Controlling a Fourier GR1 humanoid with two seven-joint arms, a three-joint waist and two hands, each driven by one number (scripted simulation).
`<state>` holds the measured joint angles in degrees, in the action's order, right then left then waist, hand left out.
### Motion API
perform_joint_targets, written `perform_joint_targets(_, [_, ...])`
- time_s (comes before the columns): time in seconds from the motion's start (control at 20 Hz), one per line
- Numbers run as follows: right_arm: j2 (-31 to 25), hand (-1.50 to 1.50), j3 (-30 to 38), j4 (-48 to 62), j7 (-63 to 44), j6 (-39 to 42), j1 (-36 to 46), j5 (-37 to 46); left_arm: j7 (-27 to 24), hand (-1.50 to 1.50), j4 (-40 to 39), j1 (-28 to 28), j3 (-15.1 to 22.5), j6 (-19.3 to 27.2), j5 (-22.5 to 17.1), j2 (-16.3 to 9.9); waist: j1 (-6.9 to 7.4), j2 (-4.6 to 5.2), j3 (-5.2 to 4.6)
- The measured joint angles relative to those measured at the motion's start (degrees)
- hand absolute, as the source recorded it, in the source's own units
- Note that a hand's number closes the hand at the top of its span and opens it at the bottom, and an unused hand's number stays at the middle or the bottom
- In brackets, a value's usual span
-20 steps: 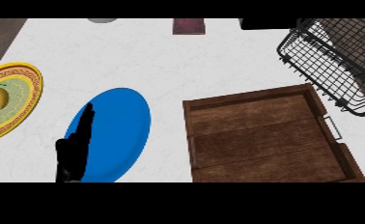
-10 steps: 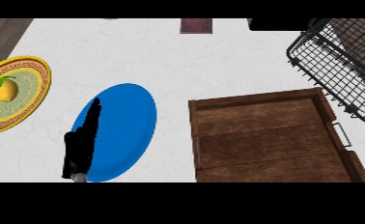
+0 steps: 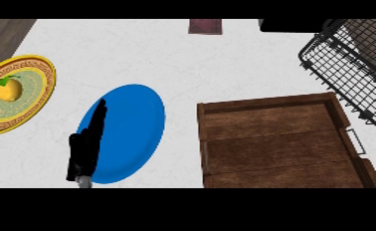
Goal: Pick the tomato from the tray and place it in the tiered basket
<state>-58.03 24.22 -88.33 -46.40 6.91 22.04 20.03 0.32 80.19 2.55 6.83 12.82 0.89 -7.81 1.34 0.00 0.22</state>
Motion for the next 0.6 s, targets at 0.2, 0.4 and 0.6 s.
perform_joint_targets(0.2, [0.8,1.5,-3.9,8.3,5.0,-0.8,4.7,2.1,0.0,0.0,0.6,0.3,0.0,-0.2,0.5,0.0,0.09,0.03,-0.01])
perform_joint_targets(0.4, [2.6,1.5,-7.6,16.7,9.3,-2.3,9.7,4.9,-0.3,0.0,0.7,0.5,0.1,0.2,1.0,0.6,0.27,0.1,-0.02])
perform_joint_targets(0.6, [4.1,1.5,-10.2,26.6,13.0,-4.3,14.7,8.4,0.8,0.0,1.4,0.5,-0.3,-0.2,0.9,0.4,0.38,0.19,-0.04])
